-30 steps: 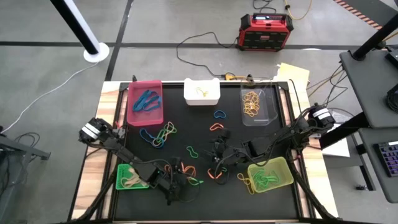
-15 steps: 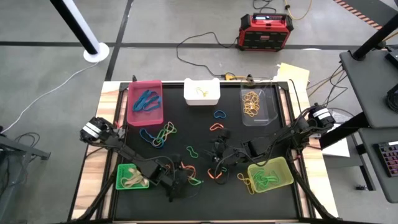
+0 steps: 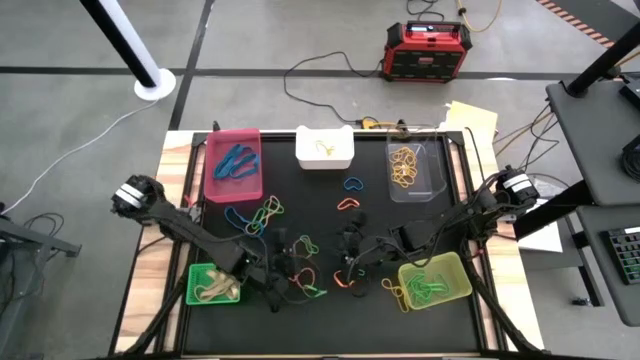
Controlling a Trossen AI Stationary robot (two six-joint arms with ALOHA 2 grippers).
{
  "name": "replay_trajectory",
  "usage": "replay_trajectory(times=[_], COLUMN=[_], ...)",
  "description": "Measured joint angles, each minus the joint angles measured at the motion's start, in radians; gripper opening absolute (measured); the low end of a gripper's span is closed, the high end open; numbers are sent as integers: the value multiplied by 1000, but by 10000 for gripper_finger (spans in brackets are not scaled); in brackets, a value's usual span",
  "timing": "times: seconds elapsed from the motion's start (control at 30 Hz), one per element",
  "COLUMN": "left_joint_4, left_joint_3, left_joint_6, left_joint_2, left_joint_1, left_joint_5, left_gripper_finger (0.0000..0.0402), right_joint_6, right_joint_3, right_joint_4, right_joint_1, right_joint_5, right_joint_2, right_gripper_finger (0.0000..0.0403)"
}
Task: Sort rubber bands into baskets
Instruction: Put the orange rubber band into the white bin
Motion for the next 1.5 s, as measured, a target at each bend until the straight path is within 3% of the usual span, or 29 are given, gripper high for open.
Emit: replay_trajectory(times=[0.23,0.57,0.7,0.8,0.97,1.27,1.5], left_joint_4=[-1,53,62,68,68,46,-13], left_joint_3=[0,0,0,0,0,0,0], left_joint_6=[23,4,13,12,17,-19,11], left_joint_2=[-72,-114,-114,-111,-111,-113,-144], left_joint_1=[33,53,56,57,57,68,69], left_joint_5=[9,66,86,89,87,29,3], left_gripper_finger=[0,0,0,0,0,5,67], right_joint_6=[-129,-312,-361,-398,-440,-412,-403], right_joint_3=[0,57,104,131,143,143,145], right_joint_4=[81,148,141,144,134,134,120], right_joint_1=[2,0,0,1,3,2,-7], right_joint_5=[-138,-131,-15,8,-4,-3,-2], right_joint_2=[1,83,140,163,184,182,178], right_gripper_finger=[205,205,200,159,28,9,9])
